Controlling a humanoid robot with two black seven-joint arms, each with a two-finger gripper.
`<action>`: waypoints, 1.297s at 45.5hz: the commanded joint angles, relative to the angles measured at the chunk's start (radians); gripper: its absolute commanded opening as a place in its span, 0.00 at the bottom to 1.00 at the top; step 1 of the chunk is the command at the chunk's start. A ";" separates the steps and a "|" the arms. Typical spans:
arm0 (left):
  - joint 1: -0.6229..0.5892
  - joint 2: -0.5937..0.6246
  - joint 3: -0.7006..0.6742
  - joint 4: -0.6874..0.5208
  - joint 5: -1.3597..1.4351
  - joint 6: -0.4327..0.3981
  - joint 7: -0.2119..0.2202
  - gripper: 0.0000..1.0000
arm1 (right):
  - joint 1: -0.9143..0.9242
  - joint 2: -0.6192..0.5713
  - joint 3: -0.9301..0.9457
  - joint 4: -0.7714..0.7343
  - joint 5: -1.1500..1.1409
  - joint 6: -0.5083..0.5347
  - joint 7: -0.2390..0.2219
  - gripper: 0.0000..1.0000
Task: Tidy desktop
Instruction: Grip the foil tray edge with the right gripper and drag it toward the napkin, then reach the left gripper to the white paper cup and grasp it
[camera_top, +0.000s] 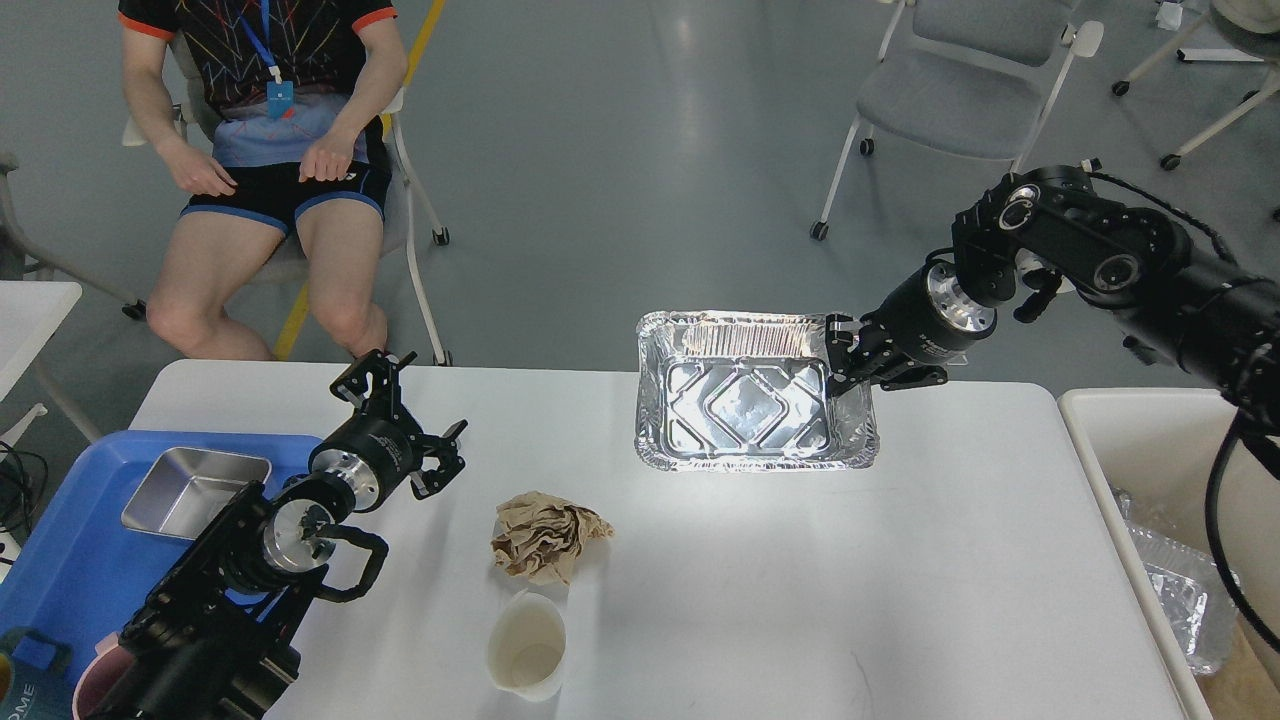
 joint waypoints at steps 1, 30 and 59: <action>-0.007 0.021 0.125 -0.001 0.003 -0.002 -0.003 0.97 | -0.007 0.006 0.000 -0.001 -0.003 0.000 0.000 0.00; -0.208 0.688 0.914 -0.500 0.007 0.007 0.180 0.95 | -0.064 0.012 0.001 -0.005 -0.006 -0.007 0.000 0.00; -0.529 1.189 1.014 -0.702 0.009 -0.421 0.177 0.95 | -0.085 0.043 0.009 -0.002 -0.005 -0.026 0.001 0.00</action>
